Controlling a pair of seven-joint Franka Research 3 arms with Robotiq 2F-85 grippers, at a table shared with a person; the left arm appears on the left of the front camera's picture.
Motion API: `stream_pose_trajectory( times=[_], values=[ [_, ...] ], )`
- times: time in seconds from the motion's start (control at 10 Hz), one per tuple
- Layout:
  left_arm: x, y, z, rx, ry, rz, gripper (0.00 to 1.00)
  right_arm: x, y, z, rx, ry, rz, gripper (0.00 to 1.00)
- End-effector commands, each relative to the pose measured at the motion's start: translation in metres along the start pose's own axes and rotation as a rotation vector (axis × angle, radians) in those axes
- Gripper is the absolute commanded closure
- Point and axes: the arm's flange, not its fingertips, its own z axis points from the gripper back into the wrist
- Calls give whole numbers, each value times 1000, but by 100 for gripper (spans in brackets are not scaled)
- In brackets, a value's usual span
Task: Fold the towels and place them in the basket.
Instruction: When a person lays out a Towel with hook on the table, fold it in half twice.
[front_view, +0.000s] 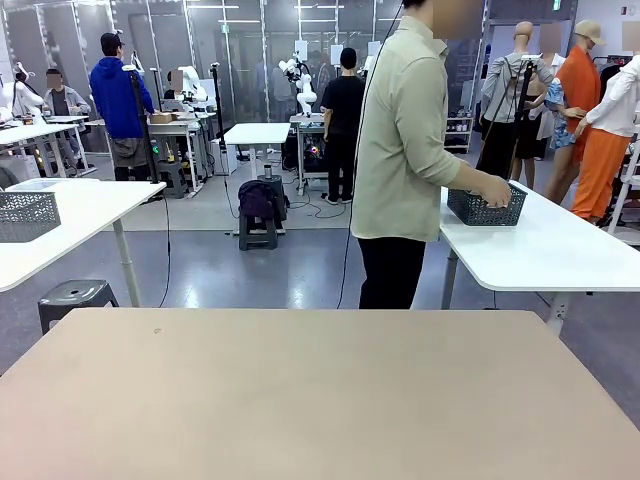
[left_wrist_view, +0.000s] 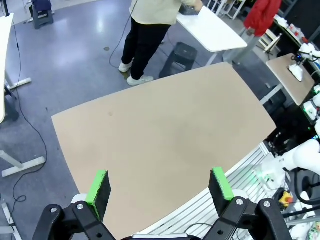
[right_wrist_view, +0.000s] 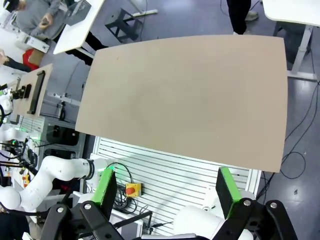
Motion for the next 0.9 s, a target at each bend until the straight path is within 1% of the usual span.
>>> stream_pose_trajectory(
  times=[0.0, 0.8],
  values=[
    [0, -1, -1, 9, 9, 4, 0, -1, 1, 1, -3, -6, 0, 0],
    [0, -1, -1, 9, 9, 4, 0, -1, 1, 1, -3, -6, 0, 0]
  ],
)
